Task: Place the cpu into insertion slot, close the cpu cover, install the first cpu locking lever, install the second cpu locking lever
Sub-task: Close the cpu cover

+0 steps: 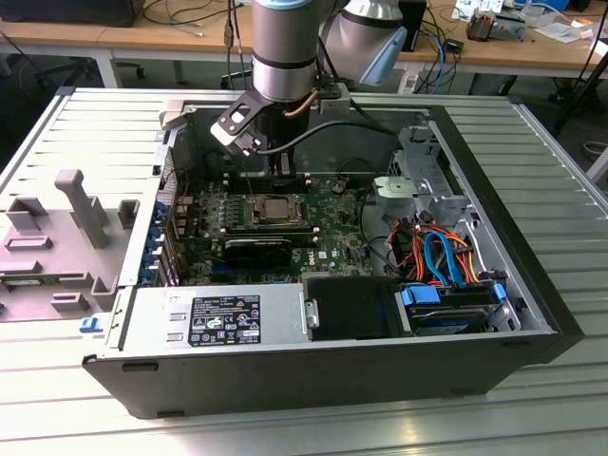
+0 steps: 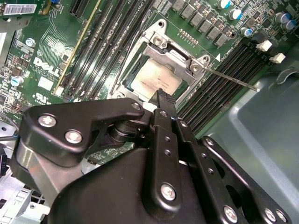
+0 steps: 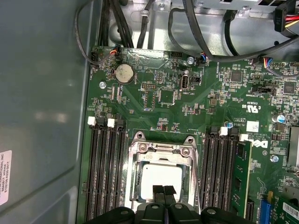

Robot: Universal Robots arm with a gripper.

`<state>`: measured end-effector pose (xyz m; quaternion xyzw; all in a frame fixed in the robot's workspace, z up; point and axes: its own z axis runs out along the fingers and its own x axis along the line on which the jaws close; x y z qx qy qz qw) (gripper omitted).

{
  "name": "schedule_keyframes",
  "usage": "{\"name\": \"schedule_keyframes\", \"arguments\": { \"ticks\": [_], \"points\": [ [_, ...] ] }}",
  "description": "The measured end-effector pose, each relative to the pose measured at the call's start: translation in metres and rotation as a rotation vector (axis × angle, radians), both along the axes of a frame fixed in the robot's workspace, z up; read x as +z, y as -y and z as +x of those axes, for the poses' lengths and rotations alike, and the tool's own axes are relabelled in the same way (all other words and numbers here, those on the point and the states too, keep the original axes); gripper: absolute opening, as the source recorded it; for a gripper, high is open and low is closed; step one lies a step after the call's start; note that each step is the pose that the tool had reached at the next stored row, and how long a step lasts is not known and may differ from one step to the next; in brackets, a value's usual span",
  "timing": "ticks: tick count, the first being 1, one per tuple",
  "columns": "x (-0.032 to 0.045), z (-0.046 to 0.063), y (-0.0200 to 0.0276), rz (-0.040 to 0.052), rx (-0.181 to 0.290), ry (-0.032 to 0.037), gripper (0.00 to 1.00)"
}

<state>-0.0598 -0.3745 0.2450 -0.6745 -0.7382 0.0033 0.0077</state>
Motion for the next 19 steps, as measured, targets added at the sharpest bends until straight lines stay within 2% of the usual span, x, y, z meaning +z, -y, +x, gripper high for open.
{"name": "schedule_keyframes", "arguments": {
  "ticks": [19],
  "points": [
    [-0.0035,-0.001,0.0,0.0001,0.0,0.0001,0.11]
  ]
}}
